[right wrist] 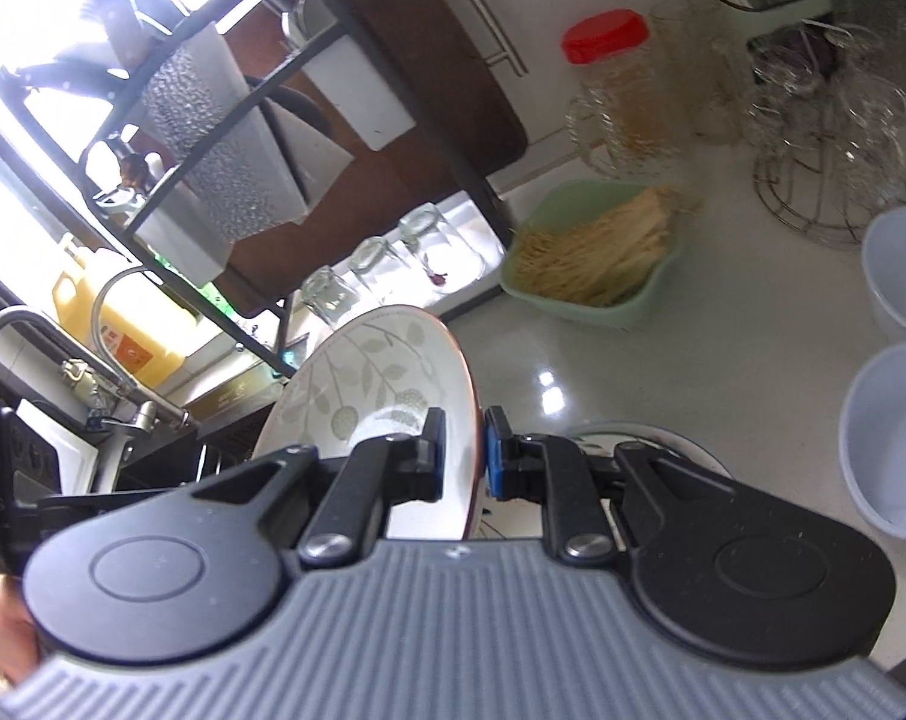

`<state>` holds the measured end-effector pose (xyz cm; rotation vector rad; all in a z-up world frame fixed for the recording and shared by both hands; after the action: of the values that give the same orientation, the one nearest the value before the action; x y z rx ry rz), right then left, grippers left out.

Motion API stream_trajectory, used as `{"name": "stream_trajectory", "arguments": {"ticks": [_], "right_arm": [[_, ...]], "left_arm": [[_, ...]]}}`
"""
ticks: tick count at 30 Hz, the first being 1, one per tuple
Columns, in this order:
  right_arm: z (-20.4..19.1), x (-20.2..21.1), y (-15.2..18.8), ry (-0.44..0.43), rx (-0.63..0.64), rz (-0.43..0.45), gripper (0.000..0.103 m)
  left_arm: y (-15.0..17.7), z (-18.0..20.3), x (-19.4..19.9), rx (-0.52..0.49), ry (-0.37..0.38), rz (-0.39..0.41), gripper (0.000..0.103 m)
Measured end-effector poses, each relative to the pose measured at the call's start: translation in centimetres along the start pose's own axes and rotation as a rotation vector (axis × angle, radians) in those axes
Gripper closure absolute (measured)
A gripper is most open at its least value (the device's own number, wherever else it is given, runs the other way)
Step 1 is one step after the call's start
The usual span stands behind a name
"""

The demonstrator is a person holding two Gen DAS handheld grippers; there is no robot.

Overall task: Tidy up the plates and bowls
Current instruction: 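Lift the leaf-print plate with both grippers toward the plate stack, then lower the leaf-print plate onto the floral plate with both grippers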

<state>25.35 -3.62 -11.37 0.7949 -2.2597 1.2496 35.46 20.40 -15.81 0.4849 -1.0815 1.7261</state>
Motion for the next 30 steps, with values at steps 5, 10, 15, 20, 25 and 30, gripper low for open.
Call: {"name": "stream_trajectory", "arguments": {"ticks": [5, 10, 15, 20, 25, 30], "right_arm": [[2.2, 0.8, 1.4, 0.029, 0.004, -0.006, 0.086], [4.2, 1.1, 3.2, 0.064, -0.013, -0.037, 0.086], [6.1, 0.4, 4.8, 0.088, -0.045, -0.078, 0.086], [7.2, -0.6, 5.8, 0.096, -0.051, -0.107, 0.086], [7.6, -1.7, 6.0, 0.09, -0.052, -0.115, 0.086], [8.0, -2.9, 6.1, 0.076, -0.05, -0.139, 0.086]], "left_arm": [[2.1, 1.1, -1.7, -0.009, -0.003, -0.049, 0.066], [4.4, 1.8, -3.3, -0.027, -0.025, -0.105, 0.065], [5.8, 1.7, -4.9, -0.032, -0.052, -0.141, 0.065], [6.0, 1.7, -5.8, -0.048, -0.09, -0.144, 0.066], [5.8, 1.7, -6.4, -0.05, -0.119, -0.154, 0.065], [5.7, 1.8, -7.1, -0.076, -0.16, -0.165, 0.065]]}}
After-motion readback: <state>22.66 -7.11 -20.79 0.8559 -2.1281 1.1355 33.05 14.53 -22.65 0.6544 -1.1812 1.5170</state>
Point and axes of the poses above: each gripper's, at about its wrist camera, not at the fingertips, and x roughly against the way its jaws point, z to its right, y to its underside, the point moved 7 cm from there along -x, roughly the way its jaws point, and after that the axes turned 3 degrees about z, right-handed, at the moved point
